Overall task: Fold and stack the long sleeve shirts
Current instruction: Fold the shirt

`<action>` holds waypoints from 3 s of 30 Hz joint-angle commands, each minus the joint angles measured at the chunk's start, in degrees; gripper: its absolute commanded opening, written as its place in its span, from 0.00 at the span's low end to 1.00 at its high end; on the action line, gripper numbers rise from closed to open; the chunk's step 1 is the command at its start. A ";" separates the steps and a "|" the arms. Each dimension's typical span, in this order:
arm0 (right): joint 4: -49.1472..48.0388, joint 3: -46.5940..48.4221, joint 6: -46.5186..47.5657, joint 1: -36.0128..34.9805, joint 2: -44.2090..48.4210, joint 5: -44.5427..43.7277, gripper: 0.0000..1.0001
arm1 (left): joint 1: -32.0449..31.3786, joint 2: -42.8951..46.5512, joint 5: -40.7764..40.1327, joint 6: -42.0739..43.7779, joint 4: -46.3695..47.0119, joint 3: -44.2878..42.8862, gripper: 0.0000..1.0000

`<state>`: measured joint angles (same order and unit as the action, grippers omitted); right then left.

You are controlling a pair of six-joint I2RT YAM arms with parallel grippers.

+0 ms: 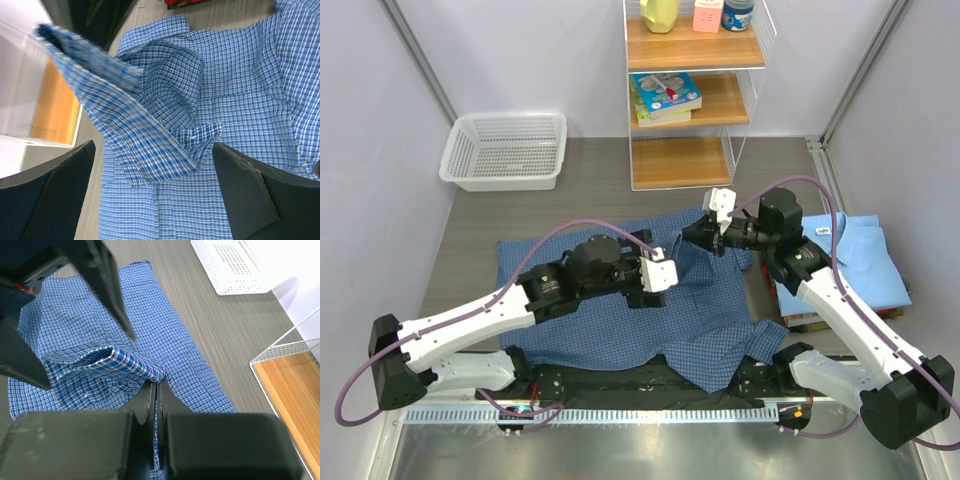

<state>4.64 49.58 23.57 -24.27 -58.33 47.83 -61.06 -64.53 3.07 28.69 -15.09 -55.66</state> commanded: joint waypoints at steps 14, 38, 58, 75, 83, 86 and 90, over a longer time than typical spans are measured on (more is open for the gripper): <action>-4.38 0.25 -2.30 -0.16 -1.18 -1.43 0.01 | -8.99 0.31 -16.24 13.41 14.97 8.90 1.00; -2.89 -0.10 0.25 -0.34 3.12 2.53 0.01 | -4.69 -3.84 -12.66 -0.73 2.63 -6.04 0.00; 20.74 13.78 -6.96 17.33 -14.76 2.24 0.97 | -0.02 -11.73 40.35 -12.33 -29.21 -27.30 0.00; 34.10 24.94 -3.19 15.22 -35.26 0.95 0.71 | 29.30 -13.71 34.46 -36.94 -13.40 -14.59 0.00; 42.02 31.10 1.21 15.22 -42.22 -3.88 0.68 | 51.19 -6.93 33.49 -35.99 -9.96 5.18 0.00; 42.64 31.36 1.39 15.13 -43.19 -5.46 0.67 | 56.91 -5.70 33.22 -32.91 -10.31 8.88 0.00; 43.34 31.37 2.35 14.69 -43.71 -6.87 0.66 | 63.32 -4.46 35.32 -28.96 -10.04 10.66 0.00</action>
<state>45.95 78.52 23.88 -8.95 -102.65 43.11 -2.61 -71.50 35.81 -4.82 -27.86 -45.63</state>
